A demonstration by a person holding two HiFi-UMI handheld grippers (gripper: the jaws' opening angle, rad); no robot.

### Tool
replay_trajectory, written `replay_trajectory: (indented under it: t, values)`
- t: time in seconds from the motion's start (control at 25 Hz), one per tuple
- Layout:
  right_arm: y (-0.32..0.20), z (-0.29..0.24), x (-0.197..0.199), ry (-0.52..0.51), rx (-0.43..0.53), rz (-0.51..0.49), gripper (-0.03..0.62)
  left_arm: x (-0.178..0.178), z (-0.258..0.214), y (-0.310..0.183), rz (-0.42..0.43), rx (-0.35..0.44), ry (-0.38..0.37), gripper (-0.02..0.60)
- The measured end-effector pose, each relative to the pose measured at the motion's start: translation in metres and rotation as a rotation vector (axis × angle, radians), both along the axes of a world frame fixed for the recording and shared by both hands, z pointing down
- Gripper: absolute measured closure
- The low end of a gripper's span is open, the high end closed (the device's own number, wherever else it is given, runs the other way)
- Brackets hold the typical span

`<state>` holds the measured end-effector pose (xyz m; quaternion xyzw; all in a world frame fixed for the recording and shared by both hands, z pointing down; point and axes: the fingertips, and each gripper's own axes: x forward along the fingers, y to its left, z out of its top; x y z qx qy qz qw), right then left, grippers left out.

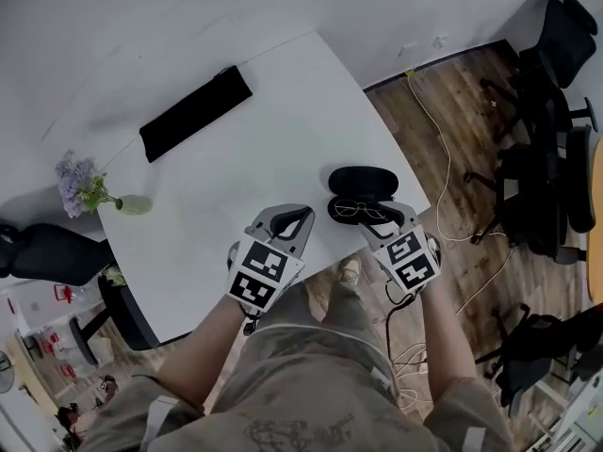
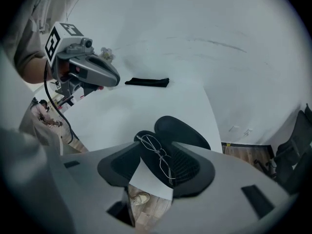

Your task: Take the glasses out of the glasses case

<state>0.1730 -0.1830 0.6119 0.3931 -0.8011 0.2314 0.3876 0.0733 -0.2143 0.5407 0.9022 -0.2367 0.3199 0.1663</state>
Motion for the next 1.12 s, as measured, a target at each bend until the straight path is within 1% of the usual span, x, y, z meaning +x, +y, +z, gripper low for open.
replay_trajectory:
  t: [0.12,0.28,0.4,0.48,0.6,0.68,0.76,0.88,1.0,1.12]
  values:
    - [-0.004,0.018,0.003,0.033,-0.015,-0.077,0.394,0.002,0.002,-0.004,-0.061,-0.003,0.014,0.566]
    - [-0.006,0.042,0.001,0.072,-0.028,-0.193,0.396,0.000,0.011,-0.007,-0.108,-0.006,-0.010,0.565]
    - [-0.006,0.054,-0.001,0.088,-0.039,-0.256,0.398,-0.003,0.019,-0.005,-0.138,-0.019,-0.026,0.566]
    - [-0.006,0.060,-0.001,0.105,-0.048,-0.301,0.400,-0.005,0.025,-0.003,-0.153,-0.028,-0.031,0.566]
    - [-0.003,0.068,-0.004,0.138,-0.060,-0.380,0.426,-0.007,0.032,-0.001,-0.172,-0.041,-0.039,0.566]
    - [-0.001,0.072,-0.007,0.151,-0.062,-0.421,0.431,-0.008,0.036,0.000,-0.183,-0.044,-0.042,0.566]
    - [0.001,0.074,-0.009,0.171,-0.055,-0.463,0.445,-0.009,0.037,0.001,-0.192,-0.042,-0.045,0.565]
    - [0.003,0.077,-0.013,0.227,-0.041,-0.525,0.457,-0.015,0.039,0.000,-0.207,-0.042,-0.047,0.565]
    - [0.003,0.080,-0.015,0.242,-0.070,-0.534,0.466,-0.020,0.040,0.000,-0.215,-0.046,-0.049,0.566]
    - [0.001,0.079,-0.014,0.211,-0.103,-0.489,0.470,-0.020,0.041,0.001,-0.213,-0.046,-0.051,0.566]
